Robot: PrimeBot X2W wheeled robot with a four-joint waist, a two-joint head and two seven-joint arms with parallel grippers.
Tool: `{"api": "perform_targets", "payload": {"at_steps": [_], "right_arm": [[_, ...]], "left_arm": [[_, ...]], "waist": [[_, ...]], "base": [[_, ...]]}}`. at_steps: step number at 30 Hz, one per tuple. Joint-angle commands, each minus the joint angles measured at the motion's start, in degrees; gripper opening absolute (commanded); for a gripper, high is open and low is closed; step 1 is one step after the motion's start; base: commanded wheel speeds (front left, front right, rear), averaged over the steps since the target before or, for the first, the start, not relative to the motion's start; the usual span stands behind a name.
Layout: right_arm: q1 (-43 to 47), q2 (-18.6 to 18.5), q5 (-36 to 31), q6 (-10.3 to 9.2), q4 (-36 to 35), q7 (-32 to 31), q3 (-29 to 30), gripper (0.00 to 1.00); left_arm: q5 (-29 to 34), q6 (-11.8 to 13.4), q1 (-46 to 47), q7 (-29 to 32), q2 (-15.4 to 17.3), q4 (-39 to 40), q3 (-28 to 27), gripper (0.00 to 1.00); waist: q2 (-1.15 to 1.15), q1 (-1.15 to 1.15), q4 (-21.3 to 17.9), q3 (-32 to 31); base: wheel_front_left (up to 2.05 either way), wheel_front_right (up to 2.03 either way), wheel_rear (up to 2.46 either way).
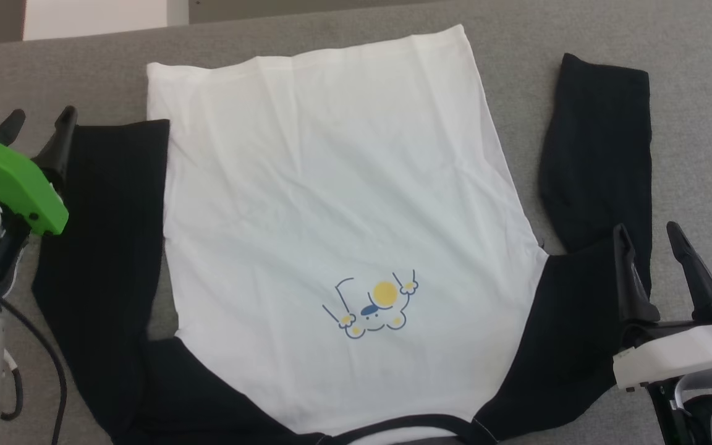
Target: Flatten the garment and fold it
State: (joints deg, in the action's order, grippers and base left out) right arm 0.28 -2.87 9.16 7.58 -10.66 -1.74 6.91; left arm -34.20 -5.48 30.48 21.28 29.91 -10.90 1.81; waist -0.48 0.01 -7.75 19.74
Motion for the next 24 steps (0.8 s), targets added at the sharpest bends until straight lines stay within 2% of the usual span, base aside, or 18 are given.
{"api": "perform_targets", "payload": {"at_steps": [1,4,7,14,24], "right_arm": [[-1.3,0.0,0.5,-0.09,0.3,0.6,-0.3,1.00],[-2.1,0.0,0.8,-0.09,0.7,1.0,-0.5,1.00],[-2.8,0.0,1.1,-0.09,1.2,1.4,-0.7,1.00],[-4.0,0.0,1.7,-0.09,1.5,2.0,-1.2,1.00],[-5.0,0.0,1.9,-0.09,1.3,2.4,-2.3,1.00]], "left_arm": [[-0.5,-0.4,2.1,1.1,0.4,-0.7,0.6,1.00],[-1.5,-0.5,5.0,4.8,0.2,-2.4,2.1,1.00],[-1.8,0.5,6.7,7.9,0.2,-4.3,2.8,1.00],[0.7,7.5,8.4,16.9,2.3,-8.7,3.7,1.00],[4.3,14.0,9.4,21.3,5.8,-9.3,3.6,1.00]], "waist": [[0.47,-0.01,-2.4,2.9],[0.47,-0.01,-3.0,4.1],[0.47,-0.01,-3.6,4.8],[0.47,-0.01,-4.7,6.4],[0.47,-0.01,-6.0,8.4]], "base": [[0.00,0.00,0.00],[0.00,0.00,0.00],[0.00,0.00,0.00],[0.00,0.00,0.00],[0.00,0.00,0.00]]}}
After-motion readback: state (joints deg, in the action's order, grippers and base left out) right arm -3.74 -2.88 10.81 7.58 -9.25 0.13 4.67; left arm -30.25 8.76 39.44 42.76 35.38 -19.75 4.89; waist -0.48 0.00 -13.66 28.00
